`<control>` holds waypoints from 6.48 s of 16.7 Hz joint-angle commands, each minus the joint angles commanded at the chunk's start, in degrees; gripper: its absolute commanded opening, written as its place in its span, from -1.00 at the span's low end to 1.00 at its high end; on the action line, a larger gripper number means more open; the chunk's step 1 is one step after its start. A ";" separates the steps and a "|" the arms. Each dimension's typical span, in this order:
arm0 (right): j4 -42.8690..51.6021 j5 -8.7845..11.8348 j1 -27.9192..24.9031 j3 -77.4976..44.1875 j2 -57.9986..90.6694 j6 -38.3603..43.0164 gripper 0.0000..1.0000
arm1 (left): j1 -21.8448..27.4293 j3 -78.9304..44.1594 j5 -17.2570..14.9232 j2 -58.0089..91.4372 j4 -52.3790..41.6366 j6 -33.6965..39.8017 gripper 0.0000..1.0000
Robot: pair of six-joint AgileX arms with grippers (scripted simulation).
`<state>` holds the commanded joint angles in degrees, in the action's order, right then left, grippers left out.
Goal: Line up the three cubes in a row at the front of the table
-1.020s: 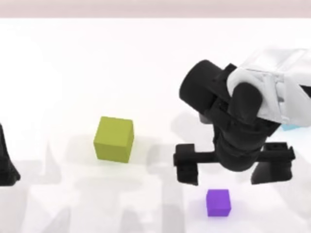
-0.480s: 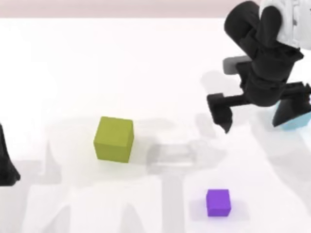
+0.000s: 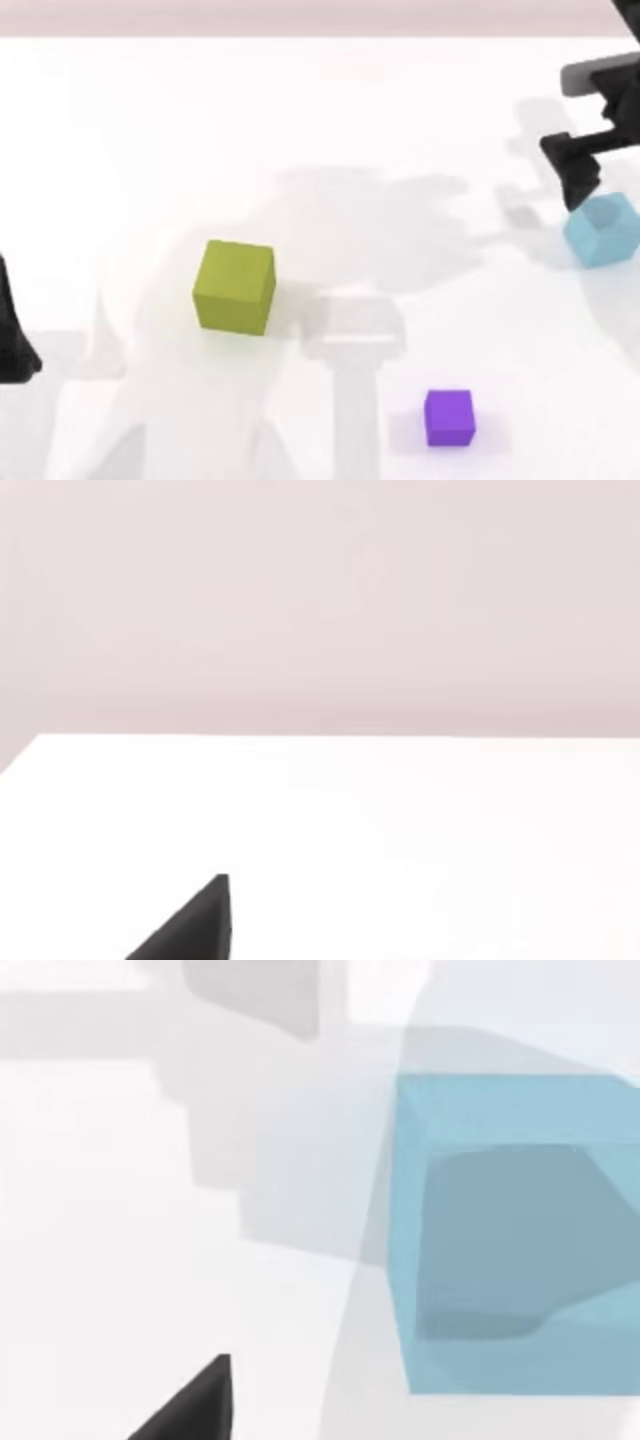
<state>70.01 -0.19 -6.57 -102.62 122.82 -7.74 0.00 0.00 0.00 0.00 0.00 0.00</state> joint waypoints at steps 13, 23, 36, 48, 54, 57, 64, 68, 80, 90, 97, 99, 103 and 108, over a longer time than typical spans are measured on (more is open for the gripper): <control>-13.87 0.00 0.73 8.89 4.31 -0.69 1.00 | 0.00 0.00 0.00 0.00 0.00 0.00 1.00; -17.66 -0.01 0.73 11.67 5.77 -0.69 0.55 | 0.00 0.00 0.00 0.00 0.00 0.00 1.00; -17.66 -0.01 0.73 11.67 5.77 -0.69 -1.00 | 0.00 0.00 0.00 0.00 0.00 0.00 1.00; -9.19 0.30 0.30 5.84 2.39 -0.74 -1.00 | 0.00 0.00 0.00 0.00 0.00 0.00 1.00; -3.47 0.21 0.18 1.86 0.25 -0.70 -1.00 | 0.00 0.00 0.00 0.00 0.00 0.00 1.00; -3.60 0.24 0.37 2.00 0.45 -0.49 -1.00 | 0.00 0.00 0.00 0.00 0.00 0.00 1.00; -3.33 0.05 -13.48 5.37 -2.41 16.55 -1.00 | 0.00 0.00 0.00 0.00 0.00 0.00 1.00; -3.22 -0.01 -27.04 10.18 -5.97 36.74 -1.00 | 0.00 0.00 0.00 0.00 0.00 0.00 1.00; -4.76 -0.60 -45.12 17.04 -13.09 59.55 -1.00 | 0.00 0.00 0.00 0.00 0.00 0.00 1.00; -19.51 -0.73 -45.59 27.32 -8.76 59.85 -1.00 | 0.00 0.00 0.00 0.00 0.00 0.00 1.00; -19.61 -0.74 -45.60 27.40 -8.71 59.86 -0.55 | 0.00 0.00 0.00 0.00 0.00 0.00 1.00; -19.61 -0.74 -45.60 27.40 -8.71 59.86 -0.25 | 0.00 0.00 0.00 0.00 0.00 0.00 1.00; -19.61 -0.74 -45.60 27.40 -8.71 59.86 0.36 | 0.00 0.00 0.00 0.00 0.00 0.00 1.00; -19.61 -0.74 -45.60 27.40 -8.71 59.86 1.00 | 0.00 0.00 0.00 0.00 0.00 0.00 1.00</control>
<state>50.40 -0.93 -52.17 -75.22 114.11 52.12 0.00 0.00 0.00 0.00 0.00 0.00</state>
